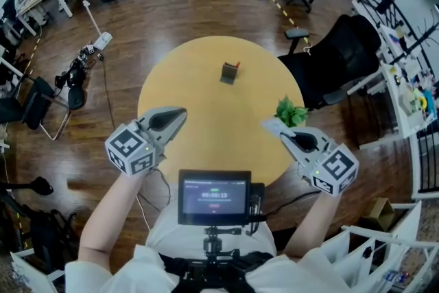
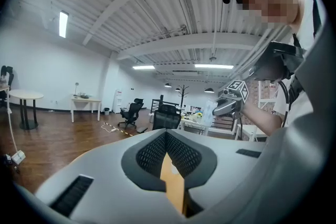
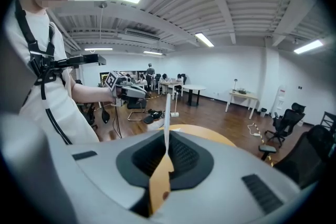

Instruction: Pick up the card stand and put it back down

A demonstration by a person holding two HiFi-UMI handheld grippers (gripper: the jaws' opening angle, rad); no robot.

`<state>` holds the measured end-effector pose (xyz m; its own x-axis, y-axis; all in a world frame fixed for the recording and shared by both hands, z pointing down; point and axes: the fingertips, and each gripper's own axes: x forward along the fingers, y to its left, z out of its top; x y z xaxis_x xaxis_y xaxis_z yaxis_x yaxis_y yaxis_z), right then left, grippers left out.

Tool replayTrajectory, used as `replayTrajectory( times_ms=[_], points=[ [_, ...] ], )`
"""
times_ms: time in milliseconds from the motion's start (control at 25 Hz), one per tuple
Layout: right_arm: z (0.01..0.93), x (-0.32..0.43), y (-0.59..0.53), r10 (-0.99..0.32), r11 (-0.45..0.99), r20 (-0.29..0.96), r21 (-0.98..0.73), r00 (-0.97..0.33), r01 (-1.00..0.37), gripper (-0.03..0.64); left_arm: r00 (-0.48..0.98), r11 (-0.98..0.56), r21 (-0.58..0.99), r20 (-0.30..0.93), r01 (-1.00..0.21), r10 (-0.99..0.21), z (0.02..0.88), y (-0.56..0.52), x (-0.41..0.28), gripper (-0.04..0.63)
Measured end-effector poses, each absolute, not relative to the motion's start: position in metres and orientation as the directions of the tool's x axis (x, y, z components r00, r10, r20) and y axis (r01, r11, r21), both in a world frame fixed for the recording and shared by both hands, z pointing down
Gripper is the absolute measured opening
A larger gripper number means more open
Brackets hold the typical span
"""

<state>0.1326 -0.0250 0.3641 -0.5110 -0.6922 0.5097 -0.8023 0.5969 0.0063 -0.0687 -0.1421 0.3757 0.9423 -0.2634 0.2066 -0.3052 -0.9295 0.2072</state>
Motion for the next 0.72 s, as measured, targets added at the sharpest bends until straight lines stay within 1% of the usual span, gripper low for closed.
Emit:
replayTrajectory(
  times_ms=[240, 440, 720],
  points=[
    [0.356, 0.135, -0.022, -0.682, 0.631, 0.439, -0.052, -0.585, -0.774, 0.029, 0.936, -0.900, 0.265, 0.155, -0.346, -0.315, 0.370, -0.146, -0.068, 0.000],
    [0.362, 0.139, -0.024, -0.674, 0.639, 0.457, -0.034, -0.581, -0.768, 0.029, 0.928, -0.878, 0.302, 0.153, -0.372, -0.341, 0.377, -0.147, -0.067, 0.001],
    [0.362, 0.149, -0.025, -0.669, 0.652, 0.439, -0.040, -0.600, -0.757, 0.029, 0.918, -0.866, 0.305, 0.164, -0.396, -0.362, 0.381, -0.143, -0.059, 0.000]
  ],
)
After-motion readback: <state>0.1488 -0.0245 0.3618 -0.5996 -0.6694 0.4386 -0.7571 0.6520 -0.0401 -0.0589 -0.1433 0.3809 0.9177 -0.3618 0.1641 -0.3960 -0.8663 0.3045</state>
